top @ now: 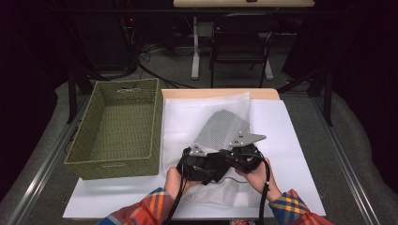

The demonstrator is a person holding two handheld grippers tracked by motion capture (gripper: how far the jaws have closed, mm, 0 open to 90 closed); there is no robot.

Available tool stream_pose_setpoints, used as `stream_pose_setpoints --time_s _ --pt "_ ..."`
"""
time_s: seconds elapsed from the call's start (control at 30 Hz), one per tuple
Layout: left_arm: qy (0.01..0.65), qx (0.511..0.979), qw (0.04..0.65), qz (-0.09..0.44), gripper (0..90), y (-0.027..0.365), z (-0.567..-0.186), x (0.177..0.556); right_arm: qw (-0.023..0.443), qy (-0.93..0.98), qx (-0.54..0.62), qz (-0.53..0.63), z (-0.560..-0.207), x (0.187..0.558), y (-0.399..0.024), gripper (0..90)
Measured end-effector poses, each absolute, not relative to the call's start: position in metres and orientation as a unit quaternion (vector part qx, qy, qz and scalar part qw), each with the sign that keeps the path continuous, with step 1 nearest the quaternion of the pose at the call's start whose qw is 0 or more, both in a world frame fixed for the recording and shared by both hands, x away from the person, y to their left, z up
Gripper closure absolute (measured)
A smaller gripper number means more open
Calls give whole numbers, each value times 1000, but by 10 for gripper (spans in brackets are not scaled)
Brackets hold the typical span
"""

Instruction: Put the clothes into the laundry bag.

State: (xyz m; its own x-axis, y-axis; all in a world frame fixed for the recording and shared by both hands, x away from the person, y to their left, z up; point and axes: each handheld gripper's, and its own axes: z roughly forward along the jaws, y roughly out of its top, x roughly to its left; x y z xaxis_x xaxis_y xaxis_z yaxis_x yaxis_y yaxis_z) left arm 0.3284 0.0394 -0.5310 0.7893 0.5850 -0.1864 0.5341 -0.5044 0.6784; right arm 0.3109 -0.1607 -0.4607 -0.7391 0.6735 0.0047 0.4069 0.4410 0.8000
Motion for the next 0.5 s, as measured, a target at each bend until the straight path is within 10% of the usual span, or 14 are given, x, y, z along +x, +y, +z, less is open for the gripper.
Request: stream_pose_setpoints --time_s 0.23,0.5 --pt "330 865 378 30 305 43 -527 323 161 833 324 418 -460 311 -161 886" --pt "312 881 354 44 302 37 -527 309 160 833 326 418 -460 311 -161 886"
